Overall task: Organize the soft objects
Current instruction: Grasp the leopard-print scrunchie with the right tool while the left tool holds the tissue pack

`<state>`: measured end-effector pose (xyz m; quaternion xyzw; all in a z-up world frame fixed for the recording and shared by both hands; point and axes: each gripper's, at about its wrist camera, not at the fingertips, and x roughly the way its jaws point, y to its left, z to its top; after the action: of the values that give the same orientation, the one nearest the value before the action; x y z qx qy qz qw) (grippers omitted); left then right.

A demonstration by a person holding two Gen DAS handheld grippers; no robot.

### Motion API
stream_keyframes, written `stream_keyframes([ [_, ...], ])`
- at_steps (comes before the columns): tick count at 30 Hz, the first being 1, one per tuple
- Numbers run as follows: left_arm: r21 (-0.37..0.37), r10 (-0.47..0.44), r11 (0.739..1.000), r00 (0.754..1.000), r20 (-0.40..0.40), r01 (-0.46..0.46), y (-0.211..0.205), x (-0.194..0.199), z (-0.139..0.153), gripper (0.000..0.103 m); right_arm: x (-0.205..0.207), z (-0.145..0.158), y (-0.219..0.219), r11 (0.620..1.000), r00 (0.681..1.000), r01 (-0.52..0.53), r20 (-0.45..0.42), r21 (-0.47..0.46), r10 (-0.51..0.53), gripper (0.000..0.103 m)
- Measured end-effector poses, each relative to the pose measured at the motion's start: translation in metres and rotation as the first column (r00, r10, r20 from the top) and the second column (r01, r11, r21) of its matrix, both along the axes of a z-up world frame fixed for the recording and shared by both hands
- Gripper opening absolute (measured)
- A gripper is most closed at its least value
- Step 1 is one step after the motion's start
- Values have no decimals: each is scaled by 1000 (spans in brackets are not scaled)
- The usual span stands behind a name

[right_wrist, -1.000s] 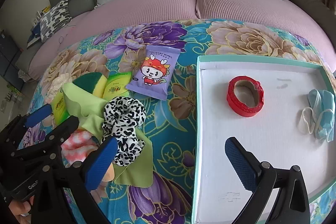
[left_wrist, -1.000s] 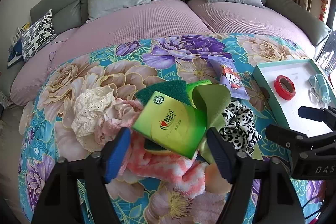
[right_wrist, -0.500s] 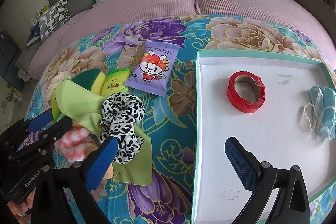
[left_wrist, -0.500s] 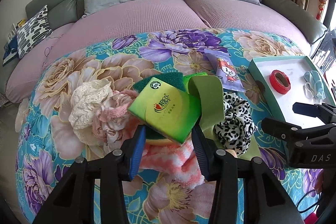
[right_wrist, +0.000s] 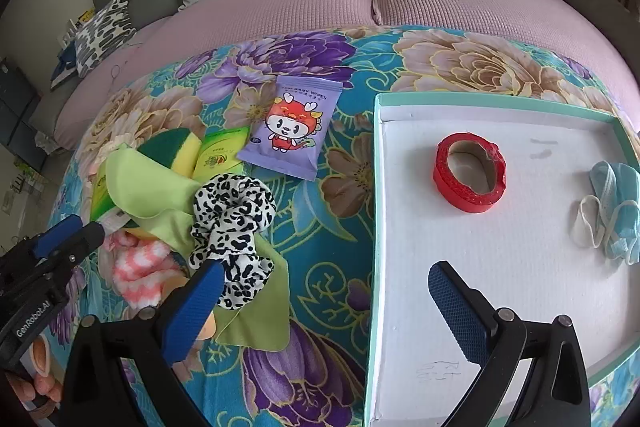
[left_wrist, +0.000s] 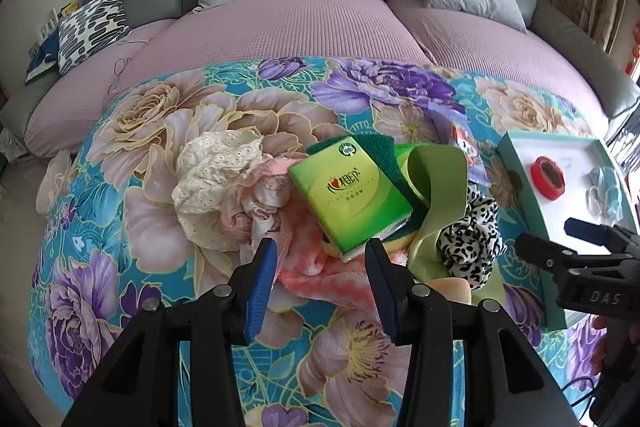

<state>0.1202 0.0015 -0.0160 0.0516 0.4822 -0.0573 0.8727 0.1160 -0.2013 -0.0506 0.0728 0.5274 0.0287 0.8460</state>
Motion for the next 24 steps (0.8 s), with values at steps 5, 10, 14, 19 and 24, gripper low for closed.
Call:
stream_keyframes([
  [5, -82, 53, 995, 998, 19, -51, 11, -3, 13, 47, 0, 0, 0, 1000, 1000, 0, -1, 0, 0, 103],
  [10, -144, 110, 984, 993, 34, -104, 12, 8, 16, 47, 1, 0, 2, 1000, 1000, -2, 3, -6, 2, 103],
  [14, -209, 130, 970, 991, 2, -127, 11, 18, 9, 53, 2, 0, 6, 1000, 1000, -12, 3, -14, 12, 103],
  [19, -239, 141, 961, 990, -17, -141, 6, 23, 4, 56, 1, 0, 8, 1000, 1000, -21, 3, -22, 21, 103],
  [24, -232, 138, 962, 990, -35, -143, -3, 28, -3, 58, 2, -1, 9, 999, 1000, -25, 1, -25, 25, 103],
])
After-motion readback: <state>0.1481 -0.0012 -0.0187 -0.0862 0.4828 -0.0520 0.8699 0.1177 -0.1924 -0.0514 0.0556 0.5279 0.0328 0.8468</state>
